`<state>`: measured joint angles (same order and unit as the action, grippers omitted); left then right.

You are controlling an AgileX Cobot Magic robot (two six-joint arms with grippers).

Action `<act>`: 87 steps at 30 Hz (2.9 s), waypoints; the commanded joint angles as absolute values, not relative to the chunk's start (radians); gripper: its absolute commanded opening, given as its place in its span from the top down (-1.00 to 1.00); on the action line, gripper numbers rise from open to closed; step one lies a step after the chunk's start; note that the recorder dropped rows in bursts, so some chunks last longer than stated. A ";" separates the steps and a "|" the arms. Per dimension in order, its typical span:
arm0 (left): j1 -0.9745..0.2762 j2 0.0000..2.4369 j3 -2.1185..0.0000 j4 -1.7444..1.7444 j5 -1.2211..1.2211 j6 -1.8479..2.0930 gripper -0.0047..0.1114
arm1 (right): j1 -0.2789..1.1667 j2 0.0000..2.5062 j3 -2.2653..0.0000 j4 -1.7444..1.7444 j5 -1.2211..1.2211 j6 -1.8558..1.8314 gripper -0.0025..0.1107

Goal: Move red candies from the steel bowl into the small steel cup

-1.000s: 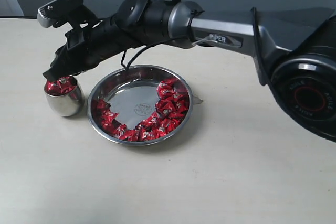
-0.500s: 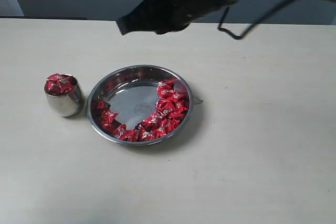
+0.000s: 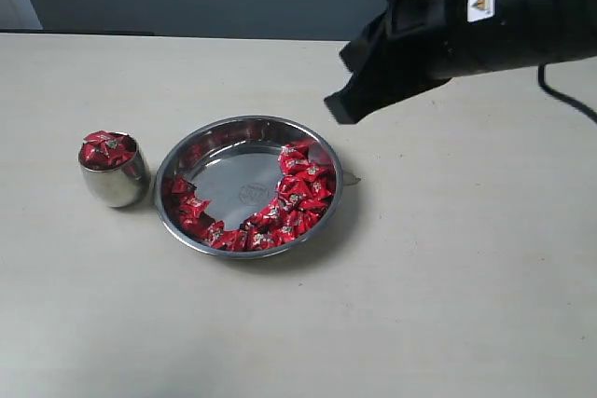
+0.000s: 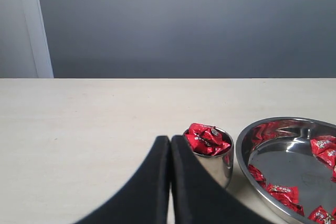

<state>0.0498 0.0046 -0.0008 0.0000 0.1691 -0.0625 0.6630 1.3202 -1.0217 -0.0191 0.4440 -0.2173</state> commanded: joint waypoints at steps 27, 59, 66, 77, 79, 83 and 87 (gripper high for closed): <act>0.045 0.000 0.000 0.000 0.163 -0.067 0.91 | -0.029 0.158 0.000 0.210 0.185 -0.198 0.97; 0.045 0.000 0.000 0.000 0.163 -0.067 0.91 | -0.029 0.119 0.000 0.324 0.305 -0.182 0.97; 0.045 0.000 0.000 0.000 0.163 -0.067 0.91 | -0.029 0.119 0.000 0.324 0.305 -0.182 0.97; 0.045 0.000 0.000 0.000 0.163 -0.067 0.91 | -0.029 0.119 0.000 0.324 0.305 -0.182 0.97; 0.045 0.000 0.000 0.000 0.163 -0.067 0.91 | -0.029 0.119 0.000 0.326 0.305 -0.182 0.97; 0.045 0.000 0.000 0.000 0.163 -0.067 0.91 | -0.029 0.119 0.000 0.326 0.305 -0.182 0.97; 0.045 0.000 0.000 0.000 0.163 -0.067 0.91 | -0.029 0.119 0.000 0.326 0.305 -0.182 0.97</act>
<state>0.0498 0.0046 -0.0008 0.0000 0.1691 -0.0625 -0.0242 0.1250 -0.0041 0.3247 0.3118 -0.1796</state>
